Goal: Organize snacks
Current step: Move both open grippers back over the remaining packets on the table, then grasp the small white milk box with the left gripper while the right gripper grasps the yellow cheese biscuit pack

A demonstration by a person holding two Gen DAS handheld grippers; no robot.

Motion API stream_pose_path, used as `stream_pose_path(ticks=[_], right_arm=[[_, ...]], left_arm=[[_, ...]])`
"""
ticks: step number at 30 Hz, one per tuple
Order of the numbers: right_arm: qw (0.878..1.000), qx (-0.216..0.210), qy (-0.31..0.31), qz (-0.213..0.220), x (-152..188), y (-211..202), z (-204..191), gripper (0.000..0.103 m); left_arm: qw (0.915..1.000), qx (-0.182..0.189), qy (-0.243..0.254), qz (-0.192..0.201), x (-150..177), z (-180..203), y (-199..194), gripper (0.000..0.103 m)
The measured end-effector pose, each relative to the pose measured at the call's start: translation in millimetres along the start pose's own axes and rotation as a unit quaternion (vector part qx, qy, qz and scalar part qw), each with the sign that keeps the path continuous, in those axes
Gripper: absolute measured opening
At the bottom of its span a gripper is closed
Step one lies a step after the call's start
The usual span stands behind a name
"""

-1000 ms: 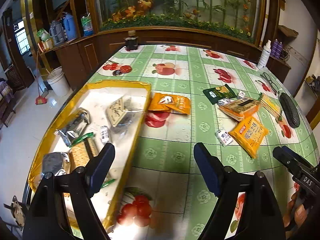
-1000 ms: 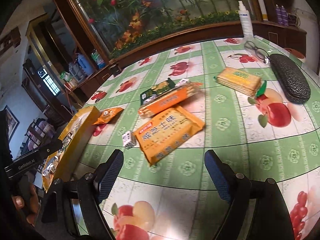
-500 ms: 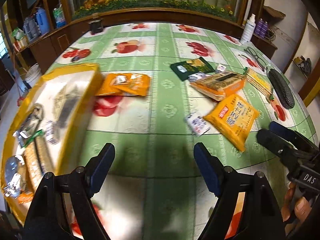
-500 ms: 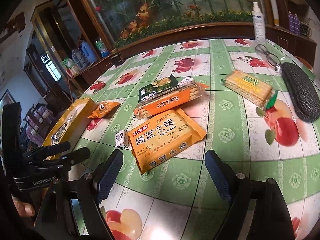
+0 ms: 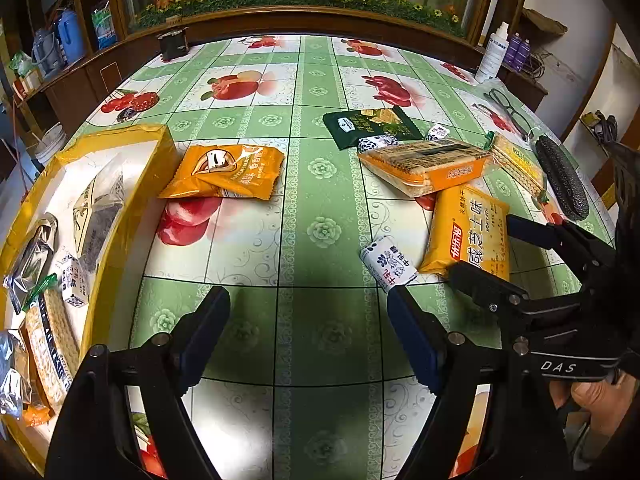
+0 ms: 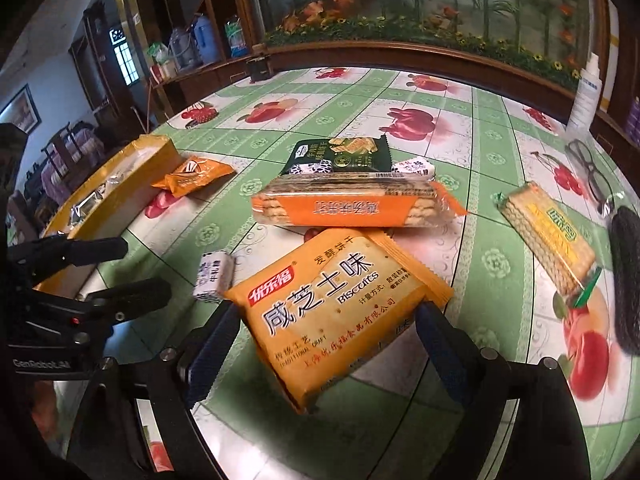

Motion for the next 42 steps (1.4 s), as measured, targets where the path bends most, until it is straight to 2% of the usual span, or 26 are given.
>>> stream_pose_path(ticks=[2,5,8,11,15,18,21,22,24,30,33,35,36,37,38,39,40,42], right_arm=[[1.0,-0.005,0.002,-0.006,-1.5,2.2,3.4,0.094],[0.998,-0.011,0.063,-0.024,-1.5,2.8,11.7,0.094],[0.984,0.006,0.174,-0.035,4.3,-4.5,25.5,0.094],[0.973,0.016,0.227,-0.034,4.8,-8.2,24.9,0.094],[0.969,0.061,0.231,-0.064,-1.2,4.0,17.7,0.096],[0.968,0.091,0.223,-0.068,-7.0,10.5,16.1,0.096],[0.972,0.119,0.19,-0.076,-10.1,17.1,15.5,0.093],[0.974,0.124,0.176,-0.076,-7.7,15.9,15.5,0.091],[0.976,0.137,0.154,-0.075,-2.2,9.5,17.8,0.071],[0.976,0.115,0.179,-0.049,30.2,-21.9,42.9,0.071],[0.974,0.105,0.199,-0.029,40.9,-39.2,52.2,0.071],[0.974,0.094,0.205,-0.019,45.2,-49.2,54.8,0.071],[0.974,0.089,0.206,-0.012,46.1,-54.1,55.2,0.071],[0.975,0.083,0.208,-0.007,45.9,-57.2,54.9,0.071],[0.975,0.079,0.209,-0.002,46.0,-61.0,54.1,0.071],[0.975,0.076,0.209,0.004,45.7,-64.5,53.3,0.071],[0.975,0.073,0.21,0.009,45.5,-67.8,52.2,0.071],[0.975,0.061,0.214,0.019,45.4,-72.4,49.7,0.071]], left_arm=[[1.0,-0.001,-0.003,0.002,-1.8,-1.4,0.7,0.081],[0.9998,0.0,-0.018,0.005,-5.5,-6.3,0.1,0.081],[0.9993,0.004,-0.033,0.018,-10.4,-12.9,-4.8,0.081],[0.9989,0.003,-0.041,0.022,-14.6,-18.4,-5.5,0.081],[0.9991,-0.003,-0.04,0.015,-14.0,-23.3,0.3,0.081],[0.9993,0.0,-0.036,0.004,-10.7,-23.2,5.2,0.081],[0.9997,0.003,-0.024,-0.003,-7.3,-16.7,8.1,0.081],[0.9998,0.005,-0.02,-0.004,-6.6,-13.1,8.2,0.081],[0.9998,0.011,-0.015,-0.006,-5.6,-4.5,8.6,0.081],[0.9991,0.036,-0.016,-0.016,-5.9,29.0,15.9,0.081],[0.9991,0.026,-0.021,-0.024,-6.0,41.0,26.7,0.081],[0.9997,0.006,-0.019,-0.013,-5.3,43.5,30.2,0.081],[0.9998,-0.003,-0.019,-0.007,-4.5,43.1,30.6,0.079],[0.9998,-0.01,-0.017,0.002,-4.2,41.8,29.1,0.065],[0.9997,-0.017,-0.012,0.012,-4.5,40.7,27.0,0.043],[0.9998,-0.016,-0.006,0.015,-5.4,39.5,26.2,0.032],[0.9998,-0.014,-0.002,0.014,-6.5,37.3,25.6,0.017],[0.9999,0.0,-0.006,0.009,-7.3,31.5,23.8,0.016]])
Point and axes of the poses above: each gripper's, at about its wrist camera, not at the fingertips, and y roughly the way its jaws point, z to its right, x to its underside, the point moved 5 cm from there along y, roughly the way its jaws point, and after that the axes turned 14 degrees about -y, right-handed, at the moved point
